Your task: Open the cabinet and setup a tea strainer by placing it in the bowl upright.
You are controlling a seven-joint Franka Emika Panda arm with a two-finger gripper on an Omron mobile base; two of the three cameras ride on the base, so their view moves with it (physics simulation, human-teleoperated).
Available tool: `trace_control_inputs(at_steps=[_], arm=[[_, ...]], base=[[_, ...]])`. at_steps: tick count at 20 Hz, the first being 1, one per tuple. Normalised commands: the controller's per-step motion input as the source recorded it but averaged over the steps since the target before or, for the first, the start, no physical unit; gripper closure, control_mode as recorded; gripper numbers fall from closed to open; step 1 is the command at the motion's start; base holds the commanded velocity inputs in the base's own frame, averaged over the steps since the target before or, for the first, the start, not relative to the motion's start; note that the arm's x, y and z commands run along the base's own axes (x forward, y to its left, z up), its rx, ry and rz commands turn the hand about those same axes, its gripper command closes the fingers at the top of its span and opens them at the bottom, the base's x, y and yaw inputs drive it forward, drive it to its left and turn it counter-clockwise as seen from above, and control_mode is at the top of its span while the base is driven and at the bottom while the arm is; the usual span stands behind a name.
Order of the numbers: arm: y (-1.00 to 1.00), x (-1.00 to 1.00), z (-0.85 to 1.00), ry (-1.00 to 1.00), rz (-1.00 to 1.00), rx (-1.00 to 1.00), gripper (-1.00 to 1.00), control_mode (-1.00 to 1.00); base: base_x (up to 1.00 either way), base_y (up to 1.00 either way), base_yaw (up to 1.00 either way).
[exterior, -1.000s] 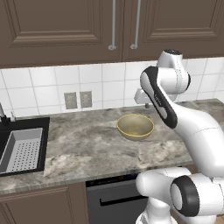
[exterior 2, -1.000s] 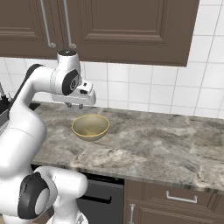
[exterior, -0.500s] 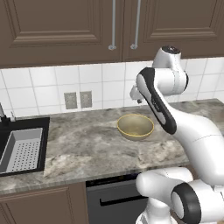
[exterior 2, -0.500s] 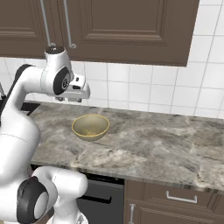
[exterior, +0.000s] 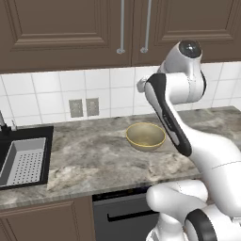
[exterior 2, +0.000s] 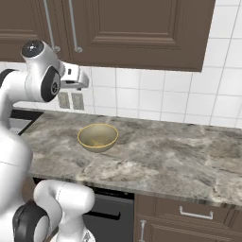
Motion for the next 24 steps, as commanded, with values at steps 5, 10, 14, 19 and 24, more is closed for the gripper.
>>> trace_control_inputs(at_steps=[5, 10, 14, 19, 24], arm=[[0.23, 0.0, 1.0, -0.17, -0.03, -0.03, -1.0, -1.0], [0.0, 0.0, 0.93, -0.12, -0.08, 0.01, -1.0, -1.0], [0.0, 0.03, 0.67, -0.19, -0.07, 0.05, -1.0, -1.0], [0.0, 0.16, 0.33, -0.07, 0.0, 0.14, -1.0, -1.0], [0.0, 0.41, 0.01, -0.08, 0.0, 0.01, -1.0, -1.0]], base=[[0.0, 0.0, 0.0], [0.0, 0.0, 0.0], [0.0, 0.0, 0.0], [0.0, 0.0, 0.0], [0.0, 0.0, 0.0]])
